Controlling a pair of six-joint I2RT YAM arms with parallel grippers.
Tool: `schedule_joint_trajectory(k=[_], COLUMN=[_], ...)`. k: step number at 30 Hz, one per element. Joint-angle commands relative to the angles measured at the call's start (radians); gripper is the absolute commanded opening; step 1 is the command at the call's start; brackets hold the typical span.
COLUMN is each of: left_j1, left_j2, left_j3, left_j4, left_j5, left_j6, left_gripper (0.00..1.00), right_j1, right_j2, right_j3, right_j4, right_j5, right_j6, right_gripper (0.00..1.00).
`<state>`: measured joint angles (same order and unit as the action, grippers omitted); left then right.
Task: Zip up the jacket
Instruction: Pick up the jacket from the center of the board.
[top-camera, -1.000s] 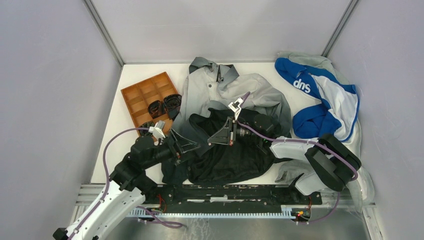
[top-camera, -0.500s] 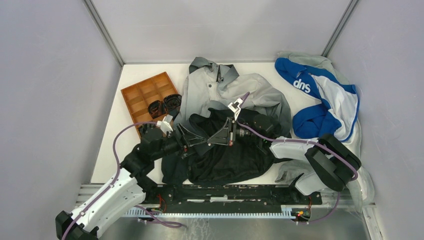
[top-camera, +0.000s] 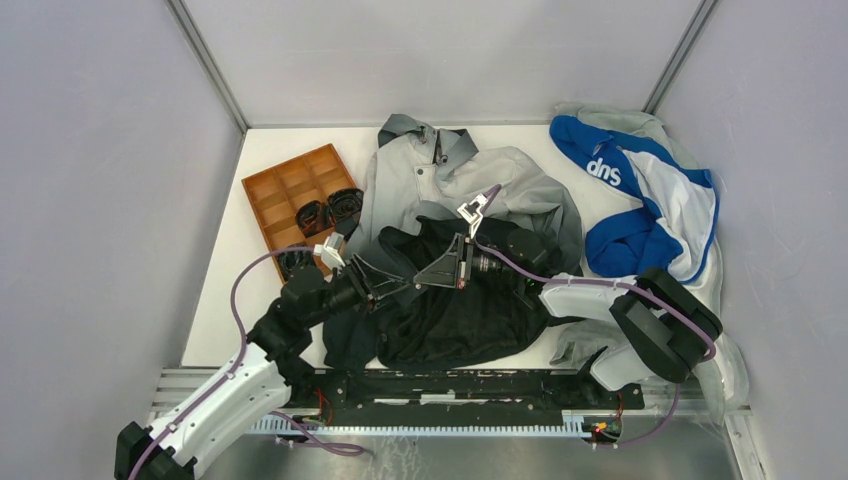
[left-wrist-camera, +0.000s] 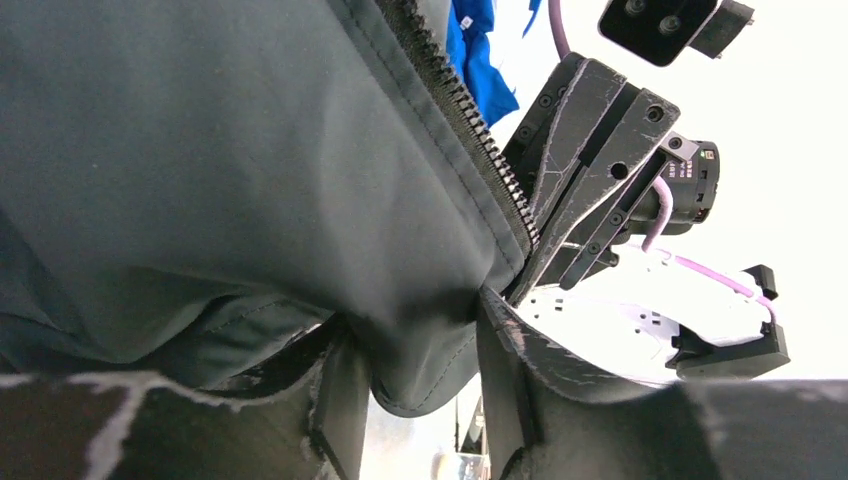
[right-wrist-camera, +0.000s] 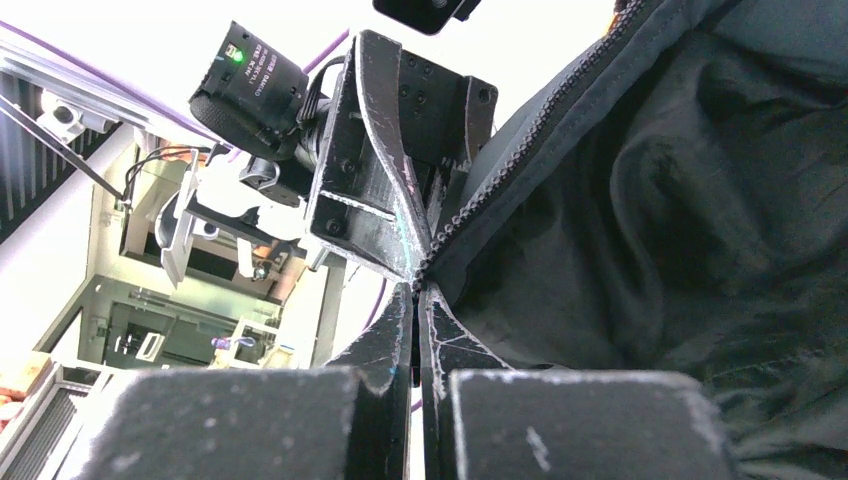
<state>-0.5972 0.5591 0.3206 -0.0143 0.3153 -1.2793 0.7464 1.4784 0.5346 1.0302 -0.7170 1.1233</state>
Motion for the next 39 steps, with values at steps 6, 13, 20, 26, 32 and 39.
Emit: schedule_joint_trajectory(k=[6, 13, 20, 26, 32, 39], left_j1=[0.000, 0.000, 0.000, 0.000, 0.000, 0.000], left_j2=[-0.024, -0.122, -0.126, -0.081, -0.080, -0.110], left_j3=[-0.053, -0.123, -0.152, -0.140, -0.147, -0.153], left_j4=[0.203, 0.252, 0.290, 0.311, 0.329, 0.263], left_j5=[-0.003, 0.053, 0.123, 0.150, 0.161, 0.124], left_j6=[0.046, 0.196, 0.258, 0.285, 0.290, 0.257], left_gripper=[0.06, 0.02, 0.02, 0.02, 0.02, 0.35], right_j1=[0.002, -0.065, -0.053, -0.009, -0.002, -0.002], right_j2=[-0.007, -0.024, -0.022, -0.015, -0.018, -0.016], right_j3=[0.005, 0.059, 0.107, 0.144, 0.159, 0.152], right_j4=[0.031, -0.126, -0.220, -0.278, -0.315, -0.238], right_j5=[0.024, -0.033, -0.050, -0.073, -0.071, -0.084], right_j6=[0.022, -0.123, -0.190, -0.238, -0.264, -0.206], right_gripper=[0.00, 0.38, 0.42, 0.40, 0.20, 0.00])
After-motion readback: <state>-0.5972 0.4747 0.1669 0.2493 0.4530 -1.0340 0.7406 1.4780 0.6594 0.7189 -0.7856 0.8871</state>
